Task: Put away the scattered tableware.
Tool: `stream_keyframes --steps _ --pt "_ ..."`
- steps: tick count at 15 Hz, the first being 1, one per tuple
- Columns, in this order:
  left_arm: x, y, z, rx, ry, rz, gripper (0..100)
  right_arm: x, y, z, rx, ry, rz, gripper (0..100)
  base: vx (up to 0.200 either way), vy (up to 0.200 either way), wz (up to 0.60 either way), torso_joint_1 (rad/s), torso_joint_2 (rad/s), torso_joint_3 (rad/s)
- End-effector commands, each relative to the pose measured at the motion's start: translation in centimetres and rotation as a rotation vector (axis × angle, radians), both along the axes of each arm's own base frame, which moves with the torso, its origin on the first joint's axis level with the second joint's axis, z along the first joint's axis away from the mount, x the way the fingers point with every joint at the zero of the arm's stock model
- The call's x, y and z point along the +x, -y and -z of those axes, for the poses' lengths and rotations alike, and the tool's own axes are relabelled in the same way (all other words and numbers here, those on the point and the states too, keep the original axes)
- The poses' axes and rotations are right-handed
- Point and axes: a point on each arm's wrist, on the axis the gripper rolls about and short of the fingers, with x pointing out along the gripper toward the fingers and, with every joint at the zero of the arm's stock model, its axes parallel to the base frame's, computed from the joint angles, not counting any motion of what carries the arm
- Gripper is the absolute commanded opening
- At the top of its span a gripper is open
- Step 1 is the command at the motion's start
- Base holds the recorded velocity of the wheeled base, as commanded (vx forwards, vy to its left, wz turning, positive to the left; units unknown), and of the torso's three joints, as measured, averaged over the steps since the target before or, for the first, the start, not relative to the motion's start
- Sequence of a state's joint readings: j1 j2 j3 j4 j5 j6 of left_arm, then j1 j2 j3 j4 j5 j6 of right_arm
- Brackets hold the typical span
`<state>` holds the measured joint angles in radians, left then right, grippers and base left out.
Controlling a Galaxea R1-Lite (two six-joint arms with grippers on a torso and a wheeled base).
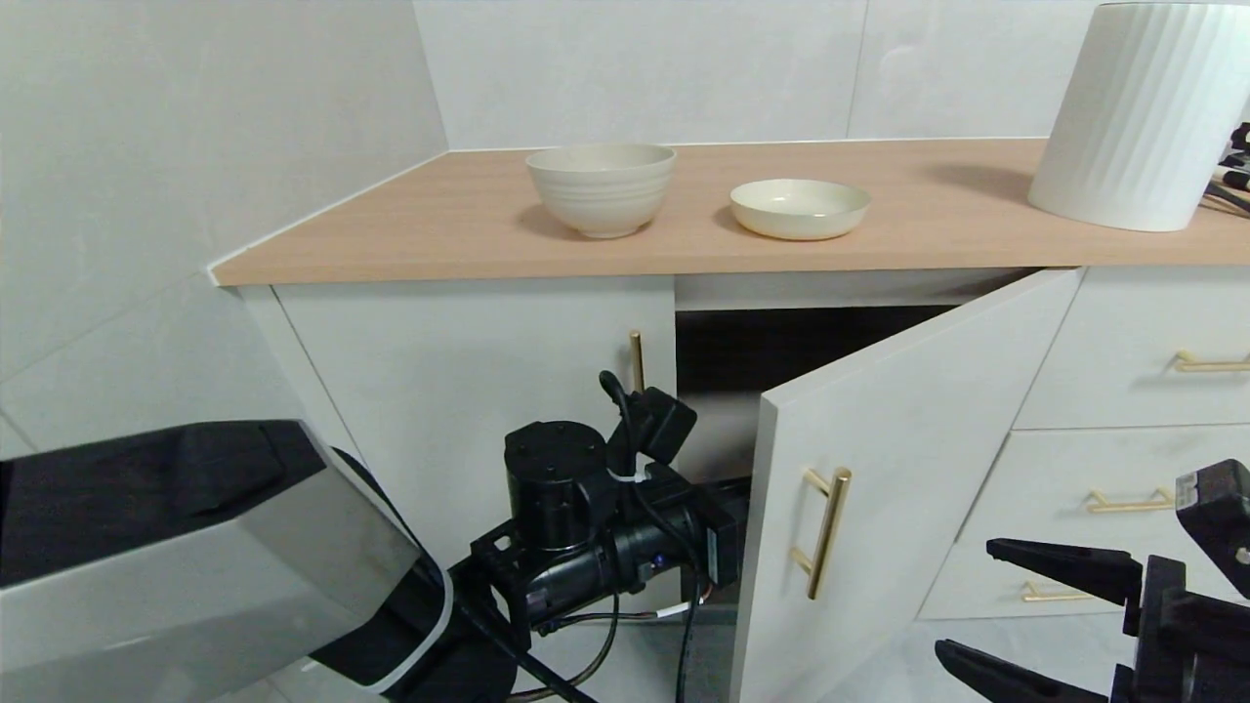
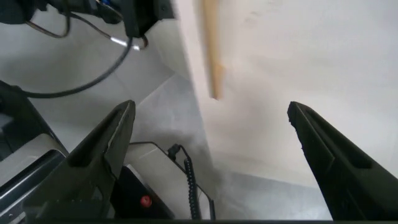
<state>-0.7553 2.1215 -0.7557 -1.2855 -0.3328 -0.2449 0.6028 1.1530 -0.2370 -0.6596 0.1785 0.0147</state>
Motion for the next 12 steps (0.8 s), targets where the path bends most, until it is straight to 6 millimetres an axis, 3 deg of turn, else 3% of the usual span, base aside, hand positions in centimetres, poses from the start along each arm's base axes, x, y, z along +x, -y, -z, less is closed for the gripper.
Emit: stream_keyframes --steps 1,5,7,12 --pt "0.3 0.6 0.3 0.004 -0.005 0.007 0 -0.1 0.1 -0.1 0.003 0.004 0.001 100 0.000 0.000 0.00 0.000 0.00 0.000" --pt "1.4 1.8 2.6 0.037 -0.041 0.013 0 -0.1 0.1 0.0 0.001 0.003 0.000 100 0.000 0.000 0.00 0.000 0.00 0.000" --pt "1.8 2.4 2.2 0.038 -0.043 0.016 0 -0.2 0.2 -0.2 0.007 0.012 0.000 100 0.000 0.000 0.00 0.000 0.00 0.000" --pt "0.1 3.9 0.8 0.060 -0.062 0.068 0 -0.7 0.5 -0.7 0.028 0.044 0.005 100 0.000 0.000 0.00 0.000 0.00 0.000"
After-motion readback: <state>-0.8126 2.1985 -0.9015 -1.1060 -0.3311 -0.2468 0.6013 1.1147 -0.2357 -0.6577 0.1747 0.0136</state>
